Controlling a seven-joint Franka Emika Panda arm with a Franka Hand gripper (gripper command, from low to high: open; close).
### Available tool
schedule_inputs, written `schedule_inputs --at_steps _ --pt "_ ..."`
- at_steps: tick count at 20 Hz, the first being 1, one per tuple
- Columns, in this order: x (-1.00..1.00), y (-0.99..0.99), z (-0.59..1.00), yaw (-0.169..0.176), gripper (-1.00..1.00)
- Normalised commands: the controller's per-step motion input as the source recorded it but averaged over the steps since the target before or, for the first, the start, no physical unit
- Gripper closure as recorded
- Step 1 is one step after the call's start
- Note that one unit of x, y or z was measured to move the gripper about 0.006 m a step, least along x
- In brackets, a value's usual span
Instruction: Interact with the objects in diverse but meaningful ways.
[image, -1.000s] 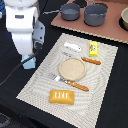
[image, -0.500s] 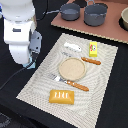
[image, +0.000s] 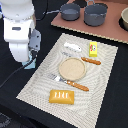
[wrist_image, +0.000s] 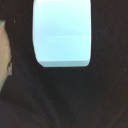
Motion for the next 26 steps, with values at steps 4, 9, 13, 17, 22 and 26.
schedule_inputs --at_steps 4,9,13,17,22,26 --pt "-0.10 0.00 -0.29 0.037 -1.00" --pt "-0.14 0.00 -0.35 0.037 -1.00" --pt "-0.17 0.02 -0.29 0.050 -1.00" --pt "-0.19 0.02 -0.25 0.058 -1.00" --pt "-0.29 0.06 -0.22 0.069 -1.00" --pt "-0.40 0.08 -0.23 0.077 -1.00"
